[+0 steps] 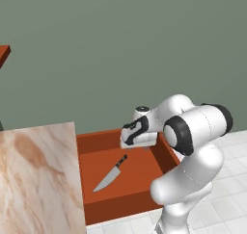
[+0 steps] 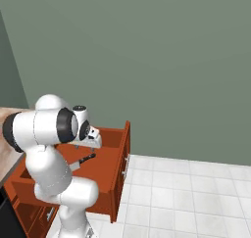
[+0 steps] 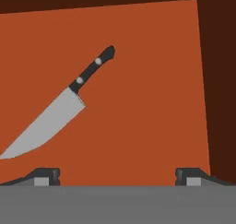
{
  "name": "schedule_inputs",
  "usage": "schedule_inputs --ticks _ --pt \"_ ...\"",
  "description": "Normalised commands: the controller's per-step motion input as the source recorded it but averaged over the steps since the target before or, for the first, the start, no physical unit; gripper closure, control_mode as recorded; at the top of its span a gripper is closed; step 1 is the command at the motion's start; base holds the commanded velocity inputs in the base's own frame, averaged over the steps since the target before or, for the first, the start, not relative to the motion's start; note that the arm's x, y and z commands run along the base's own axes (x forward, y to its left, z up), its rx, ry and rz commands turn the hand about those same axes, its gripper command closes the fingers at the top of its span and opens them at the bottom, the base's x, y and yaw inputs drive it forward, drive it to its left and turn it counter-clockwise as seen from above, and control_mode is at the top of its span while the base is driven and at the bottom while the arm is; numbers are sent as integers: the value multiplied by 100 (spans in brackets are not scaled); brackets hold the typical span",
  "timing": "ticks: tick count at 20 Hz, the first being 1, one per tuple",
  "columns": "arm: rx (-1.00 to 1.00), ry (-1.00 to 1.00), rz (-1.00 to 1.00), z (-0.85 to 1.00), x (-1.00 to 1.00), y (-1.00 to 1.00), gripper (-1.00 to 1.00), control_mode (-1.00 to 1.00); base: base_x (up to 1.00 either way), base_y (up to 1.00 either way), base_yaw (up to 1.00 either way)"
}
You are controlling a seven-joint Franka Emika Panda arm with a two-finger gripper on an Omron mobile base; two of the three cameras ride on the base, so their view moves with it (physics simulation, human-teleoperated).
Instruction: Pick up the knife from the drawer and place it on the cutting board. Then place the meat from the plate to the cutting board.
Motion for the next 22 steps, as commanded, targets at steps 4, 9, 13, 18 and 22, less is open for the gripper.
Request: schedule_inputs --ticks 4,9,13,18,22 --pt "0 5 -14 -32 58 36 -100 -100 0 0 0" --pt "0 7 -14 -36 26 30 -100 -100 0 0 0" --pt "0 1 -14 -61 24 18 -100 -100 0 0 0" --pt "0 0 -10 -58 28 2 -100 -100 0 0 0" --pt "0 0 -1 -36 18 0 -100 -100 0 0 0"
